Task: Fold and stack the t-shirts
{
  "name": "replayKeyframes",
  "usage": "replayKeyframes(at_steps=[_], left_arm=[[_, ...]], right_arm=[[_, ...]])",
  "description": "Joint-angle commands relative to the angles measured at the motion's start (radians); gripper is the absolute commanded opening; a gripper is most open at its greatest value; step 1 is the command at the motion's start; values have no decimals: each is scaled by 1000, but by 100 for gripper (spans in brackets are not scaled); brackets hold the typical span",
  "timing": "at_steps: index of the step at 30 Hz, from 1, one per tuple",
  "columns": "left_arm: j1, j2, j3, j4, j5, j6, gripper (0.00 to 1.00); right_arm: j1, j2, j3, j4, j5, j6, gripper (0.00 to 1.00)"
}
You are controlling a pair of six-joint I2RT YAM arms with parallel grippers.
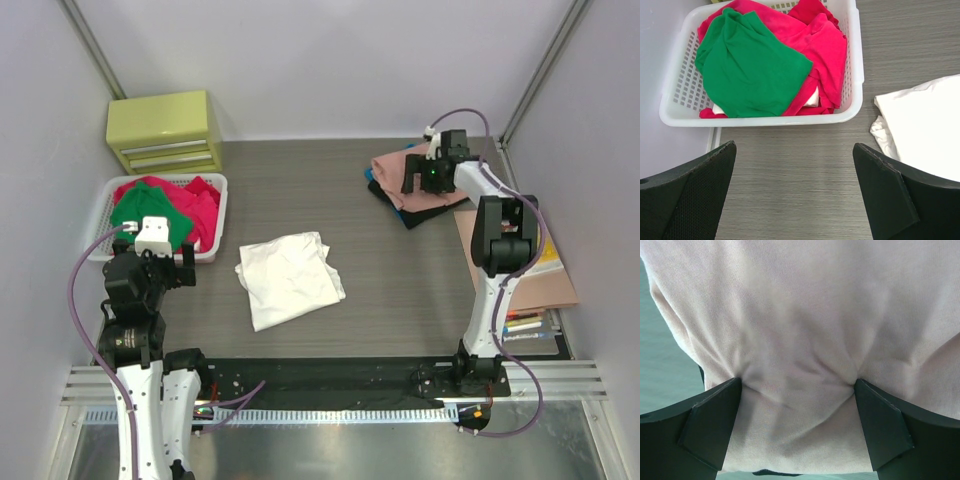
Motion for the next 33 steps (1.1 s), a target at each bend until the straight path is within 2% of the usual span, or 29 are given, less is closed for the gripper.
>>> replayKeyframes(at_steps=[1, 7, 10, 15, 17, 27, 30, 33], left_arm=[[13, -2, 1, 0, 20, 8, 100], [15, -8, -2, 2, 20, 11, 100], [15, -3, -3, 6, 25, 11, 100], [15, 1, -3, 8, 31, 13, 100], [15, 4, -5, 8, 35, 14, 100], [15, 3, -5, 11, 37, 16, 100], [18, 0, -6, 8, 34, 19, 100], [18, 0, -5, 9, 42, 19, 100]], right_arm=[[87, 25, -125, -182, -239, 43, 100], [67, -113, -299, -187, -236, -25, 100], [3, -176, -382, -193, -267, -52, 100], [7, -354, -527, -241, -253, -189, 100], [10, -387, -560, -323, -285, -262, 100], [16, -504, -584, -423, -299, -361, 100], [103, -533, -618, -410, -258, -358, 100], [133, -547, -623, -388, -262, -330, 100]])
